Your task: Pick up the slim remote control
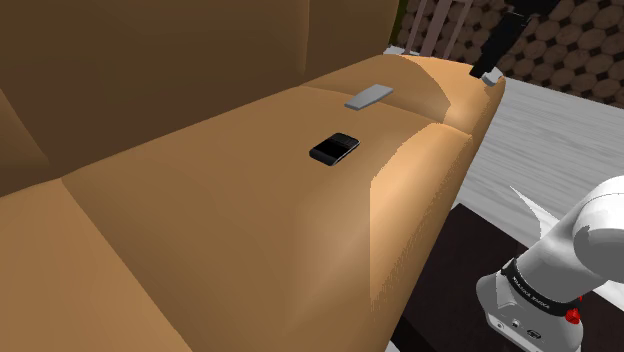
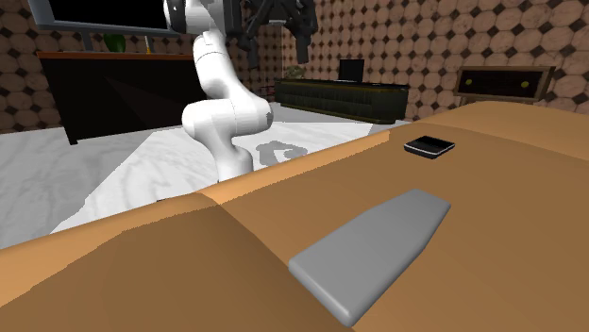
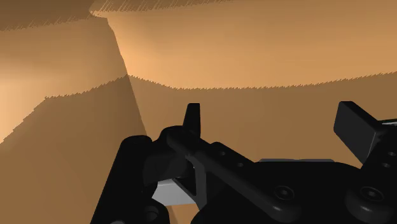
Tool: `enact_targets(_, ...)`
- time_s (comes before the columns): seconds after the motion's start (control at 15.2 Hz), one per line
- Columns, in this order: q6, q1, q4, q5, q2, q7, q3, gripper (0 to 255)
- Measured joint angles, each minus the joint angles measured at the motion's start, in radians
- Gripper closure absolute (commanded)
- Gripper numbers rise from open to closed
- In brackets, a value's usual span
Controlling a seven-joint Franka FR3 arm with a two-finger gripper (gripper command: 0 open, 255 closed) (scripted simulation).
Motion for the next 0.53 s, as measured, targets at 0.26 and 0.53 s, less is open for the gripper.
enact_targets(0.26, 0.036, -0.034, 0.017, 0.020, 0.059, 0.140, 0.061, 0)
enact_targets(0.53, 0.097, -0.097, 0.084, 0.041, 0.203, 0.419, 0.172, 0)
